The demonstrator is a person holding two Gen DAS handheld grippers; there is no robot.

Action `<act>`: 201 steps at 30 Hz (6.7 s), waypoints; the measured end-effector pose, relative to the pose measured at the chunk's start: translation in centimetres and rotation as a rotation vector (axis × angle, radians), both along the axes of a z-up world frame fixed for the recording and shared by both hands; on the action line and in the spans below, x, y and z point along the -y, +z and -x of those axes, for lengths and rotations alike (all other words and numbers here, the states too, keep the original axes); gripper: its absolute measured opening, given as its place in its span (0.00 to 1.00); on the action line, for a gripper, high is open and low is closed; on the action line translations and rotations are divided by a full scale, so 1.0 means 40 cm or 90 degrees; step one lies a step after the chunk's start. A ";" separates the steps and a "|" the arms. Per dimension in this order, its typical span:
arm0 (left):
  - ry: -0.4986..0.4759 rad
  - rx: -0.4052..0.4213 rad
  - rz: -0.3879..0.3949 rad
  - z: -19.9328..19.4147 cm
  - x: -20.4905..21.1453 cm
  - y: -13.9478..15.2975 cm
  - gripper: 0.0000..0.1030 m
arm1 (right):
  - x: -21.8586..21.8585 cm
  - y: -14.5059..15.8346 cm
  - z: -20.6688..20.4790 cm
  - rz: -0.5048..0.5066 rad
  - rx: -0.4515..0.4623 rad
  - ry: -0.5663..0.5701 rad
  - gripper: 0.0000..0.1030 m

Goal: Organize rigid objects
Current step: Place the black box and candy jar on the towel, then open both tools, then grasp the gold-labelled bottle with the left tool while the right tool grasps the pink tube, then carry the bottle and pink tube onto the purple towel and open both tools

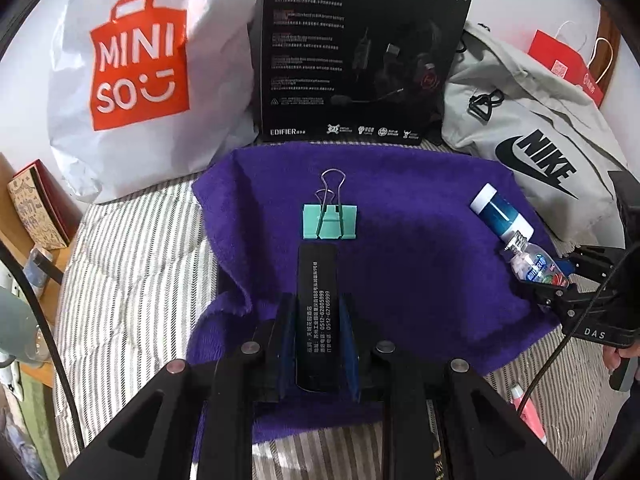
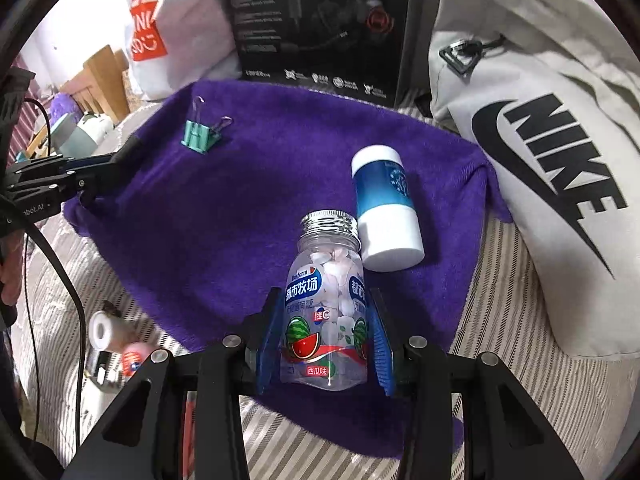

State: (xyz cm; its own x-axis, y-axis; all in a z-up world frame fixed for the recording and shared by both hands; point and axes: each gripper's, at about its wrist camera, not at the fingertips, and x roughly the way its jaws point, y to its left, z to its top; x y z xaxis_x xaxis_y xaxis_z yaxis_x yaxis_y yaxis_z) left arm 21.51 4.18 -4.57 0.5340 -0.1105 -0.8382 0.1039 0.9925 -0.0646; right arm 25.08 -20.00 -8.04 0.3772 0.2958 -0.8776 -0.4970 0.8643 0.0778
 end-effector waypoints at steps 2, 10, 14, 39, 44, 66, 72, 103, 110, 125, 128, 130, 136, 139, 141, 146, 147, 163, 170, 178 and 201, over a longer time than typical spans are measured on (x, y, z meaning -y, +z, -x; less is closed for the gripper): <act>0.002 -0.005 0.000 -0.011 -0.001 -0.011 0.20 | -0.002 -0.008 -0.003 0.004 -0.001 0.000 0.39; 0.005 -0.026 -0.005 -0.044 -0.002 -0.059 0.20 | -0.013 -0.029 -0.008 0.024 0.007 0.010 0.39; 0.007 -0.028 -0.011 -0.058 0.004 -0.073 0.20 | -0.009 -0.026 -0.005 0.025 0.008 0.014 0.40; 0.029 0.003 0.009 0.144 0.019 0.022 0.33 | 0.083 0.084 0.117 -0.036 0.042 -0.048 0.63; 0.020 -0.008 0.021 0.225 0.048 0.005 0.33 | 0.111 0.089 0.195 -0.045 0.045 -0.090 0.63; -0.039 -0.034 -0.045 0.322 0.123 -0.085 0.34 | 0.116 0.063 0.368 -0.064 0.029 -0.108 0.63; -0.047 -0.021 -0.049 0.325 0.132 -0.083 0.24 | 0.088 0.044 0.363 -0.057 0.021 -0.093 0.63; -0.036 -0.012 -0.035 0.326 0.129 -0.084 0.22 | -0.074 -0.036 0.359 0.022 0.036 0.006 0.26; -0.034 -0.013 -0.036 0.326 0.130 -0.084 0.22 | -0.076 -0.035 0.365 0.028 0.036 0.011 0.13; -0.038 -0.020 -0.048 0.322 0.135 -0.086 0.22 | 0.046 -0.038 0.378 0.024 0.028 -0.048 0.12; -0.038 -0.019 -0.050 0.322 0.136 -0.086 0.22 | 0.051 -0.038 0.380 0.025 0.032 -0.051 0.12; -0.037 -0.020 -0.049 0.322 0.137 -0.086 0.22 | 0.051 -0.039 0.382 0.024 0.035 -0.051 0.12; -0.037 -0.020 -0.056 0.322 0.139 -0.086 0.22 | 0.053 -0.041 0.387 0.022 0.039 -0.050 0.12; -0.038 -0.019 -0.054 0.321 0.139 -0.086 0.22 | 0.054 -0.040 0.386 0.019 0.037 -0.050 0.12; -0.037 -0.020 -0.046 0.319 0.135 -0.085 0.22 | 0.054 -0.039 0.386 0.018 0.036 -0.049 0.12; -0.032 -0.025 -0.023 0.315 0.117 -0.083 0.22 | 0.053 -0.036 0.386 0.021 0.033 -0.046 0.12; -0.029 -0.025 -0.019 0.316 0.111 -0.081 0.22 | 0.053 -0.035 0.386 0.019 0.032 -0.046 0.12; -0.004 -0.018 0.006 0.321 0.054 -0.047 0.22 | 0.070 -0.012 0.370 -0.018 0.029 -0.043 0.11; -0.007 -0.030 0.008 0.325 0.058 -0.063 0.22 | 0.080 -0.019 0.374 -0.032 0.019 -0.039 0.11; -0.005 -0.030 0.015 0.325 0.055 -0.067 0.22 | 0.065 -0.048 0.366 -0.017 0.010 -0.036 0.12; 0.001 0.015 0.025 0.247 0.011 0.058 0.22 | 0.051 0.089 0.305 -0.065 0.044 -0.002 0.12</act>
State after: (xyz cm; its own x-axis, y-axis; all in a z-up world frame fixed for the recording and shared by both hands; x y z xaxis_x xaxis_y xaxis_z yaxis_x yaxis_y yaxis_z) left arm 11.64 3.73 -2.26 0.5535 -0.1425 -0.8206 0.1048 0.9893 -0.1011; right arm 12.89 -22.05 -4.46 0.4371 0.3814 -0.8145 -0.5019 0.8550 0.1311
